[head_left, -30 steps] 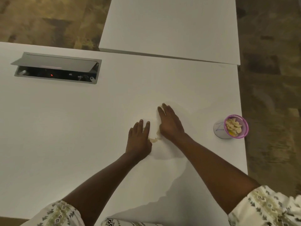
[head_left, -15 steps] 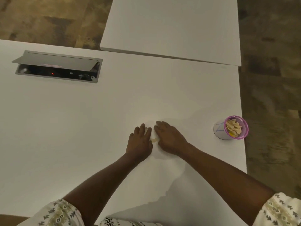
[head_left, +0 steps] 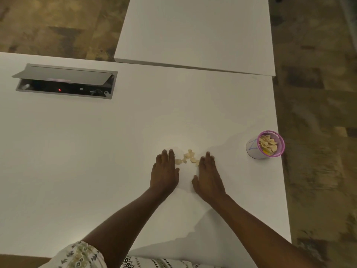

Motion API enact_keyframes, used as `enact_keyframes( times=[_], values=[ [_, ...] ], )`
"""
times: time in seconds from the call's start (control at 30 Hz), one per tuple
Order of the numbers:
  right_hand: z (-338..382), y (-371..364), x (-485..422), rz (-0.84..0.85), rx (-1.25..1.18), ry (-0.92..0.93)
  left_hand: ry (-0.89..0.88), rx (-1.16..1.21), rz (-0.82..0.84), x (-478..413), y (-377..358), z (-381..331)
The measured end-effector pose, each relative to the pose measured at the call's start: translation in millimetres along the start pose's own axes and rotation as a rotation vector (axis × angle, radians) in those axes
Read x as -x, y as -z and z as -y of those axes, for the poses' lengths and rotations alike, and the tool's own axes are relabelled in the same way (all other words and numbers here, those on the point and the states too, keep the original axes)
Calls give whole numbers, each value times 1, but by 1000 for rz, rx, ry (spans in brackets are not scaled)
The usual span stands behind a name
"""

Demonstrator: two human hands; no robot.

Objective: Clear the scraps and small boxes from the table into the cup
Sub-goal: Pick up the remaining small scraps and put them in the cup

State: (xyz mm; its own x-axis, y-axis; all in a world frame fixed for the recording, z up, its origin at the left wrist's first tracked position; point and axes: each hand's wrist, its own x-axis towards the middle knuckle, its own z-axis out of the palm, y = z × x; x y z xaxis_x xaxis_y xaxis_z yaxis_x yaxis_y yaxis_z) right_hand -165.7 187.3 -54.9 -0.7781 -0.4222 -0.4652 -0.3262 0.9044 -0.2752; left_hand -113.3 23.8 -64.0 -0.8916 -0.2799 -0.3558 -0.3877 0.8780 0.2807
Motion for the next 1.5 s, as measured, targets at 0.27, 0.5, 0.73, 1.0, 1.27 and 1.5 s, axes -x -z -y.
enact_keyframes(
  times=[0.27, 0.5, 0.73, 1.0, 1.27, 1.5],
  values=[
    [24, 3, -28, 8, -18, 140, -22, -25, 36, -13, 8, -5],
    [13, -6, -26, 80, 265, 336, -92, -36, 48, -5, 6, -5],
    [-1, -2, -1, -250, 422, 535, -145, -65, 55, 14, 0, -2],
    [-17, -1, 5, -151, -120, 231, 24, 183, -39, 24, -6, -7],
    [-60, 44, 17, -372, -631, -139, 231, 551, -121, 11, 8, -57],
    [-134, 108, 17, -592, -655, -319, 43, 675, -146, -25, 41, -178]
  ],
)
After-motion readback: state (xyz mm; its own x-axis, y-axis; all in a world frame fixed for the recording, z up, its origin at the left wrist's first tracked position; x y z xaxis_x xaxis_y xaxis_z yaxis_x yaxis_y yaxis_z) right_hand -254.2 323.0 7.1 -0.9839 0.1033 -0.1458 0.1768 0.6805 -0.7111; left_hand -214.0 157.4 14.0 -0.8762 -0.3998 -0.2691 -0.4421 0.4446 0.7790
